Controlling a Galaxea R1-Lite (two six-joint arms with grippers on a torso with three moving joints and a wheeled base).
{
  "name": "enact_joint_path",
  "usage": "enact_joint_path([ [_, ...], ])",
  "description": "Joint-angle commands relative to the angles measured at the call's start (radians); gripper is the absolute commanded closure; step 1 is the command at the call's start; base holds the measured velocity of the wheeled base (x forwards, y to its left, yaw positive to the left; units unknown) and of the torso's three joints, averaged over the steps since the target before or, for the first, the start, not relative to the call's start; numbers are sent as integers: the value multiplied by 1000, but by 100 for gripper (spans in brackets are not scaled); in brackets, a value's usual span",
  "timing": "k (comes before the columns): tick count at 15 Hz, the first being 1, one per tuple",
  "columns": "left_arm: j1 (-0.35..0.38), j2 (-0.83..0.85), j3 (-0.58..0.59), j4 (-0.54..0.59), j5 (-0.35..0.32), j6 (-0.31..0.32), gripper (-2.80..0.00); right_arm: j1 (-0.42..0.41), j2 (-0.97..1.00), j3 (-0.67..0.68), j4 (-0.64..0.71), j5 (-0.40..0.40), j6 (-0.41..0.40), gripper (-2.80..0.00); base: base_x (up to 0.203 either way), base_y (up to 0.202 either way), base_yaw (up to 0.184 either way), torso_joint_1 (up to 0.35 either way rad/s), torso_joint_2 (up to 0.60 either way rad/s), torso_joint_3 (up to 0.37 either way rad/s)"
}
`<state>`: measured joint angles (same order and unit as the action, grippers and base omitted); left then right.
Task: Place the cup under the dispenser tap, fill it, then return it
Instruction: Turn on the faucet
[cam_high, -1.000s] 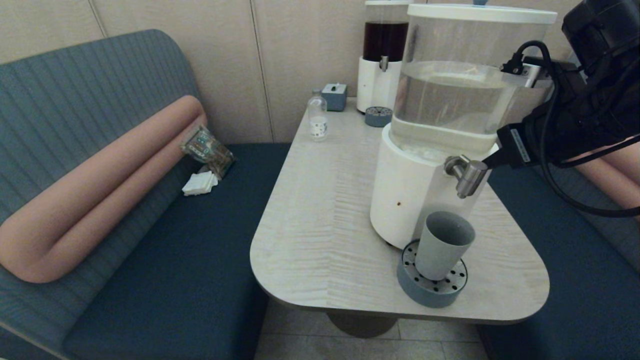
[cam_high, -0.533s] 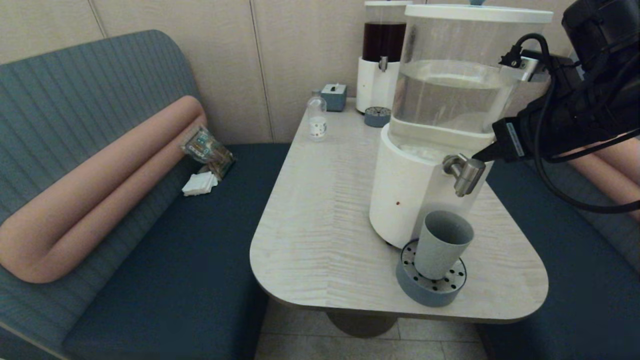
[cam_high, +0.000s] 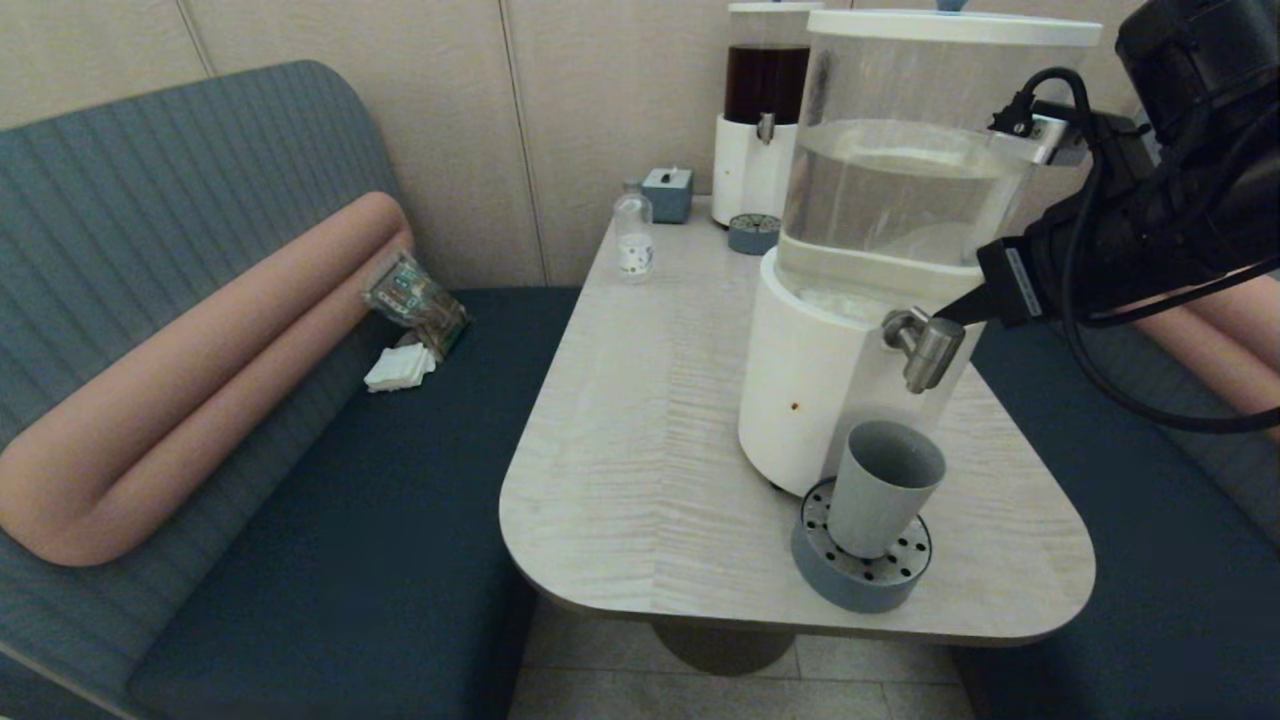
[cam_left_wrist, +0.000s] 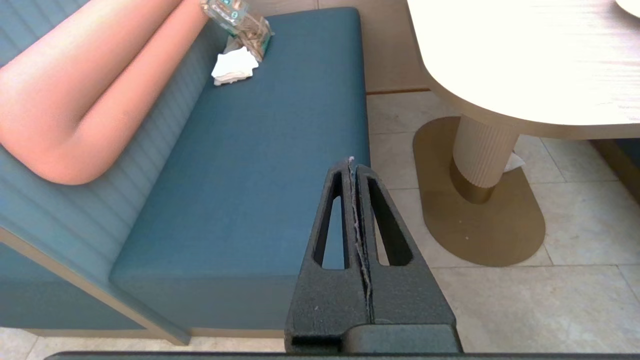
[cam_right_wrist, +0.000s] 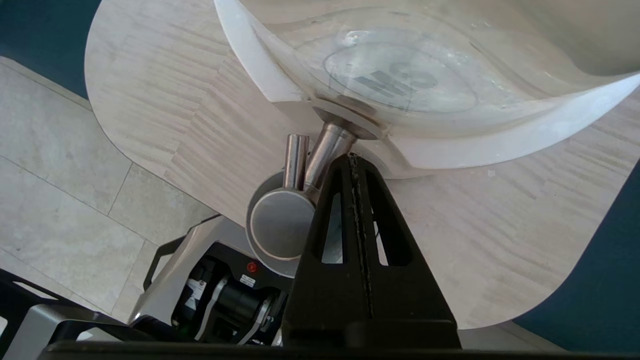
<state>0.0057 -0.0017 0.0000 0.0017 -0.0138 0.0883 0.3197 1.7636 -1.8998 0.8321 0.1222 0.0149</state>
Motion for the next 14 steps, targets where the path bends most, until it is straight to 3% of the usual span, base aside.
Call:
enact_joint_path([
  [1,0,2,0,0,0,1,0,12,-4,1,5,4,0,0,0,0,0,0,0,0],
  [14,0,2,0,0,0,1,0,22,-10,21,2,-10,-190,0,0,0,0,0,0,0],
])
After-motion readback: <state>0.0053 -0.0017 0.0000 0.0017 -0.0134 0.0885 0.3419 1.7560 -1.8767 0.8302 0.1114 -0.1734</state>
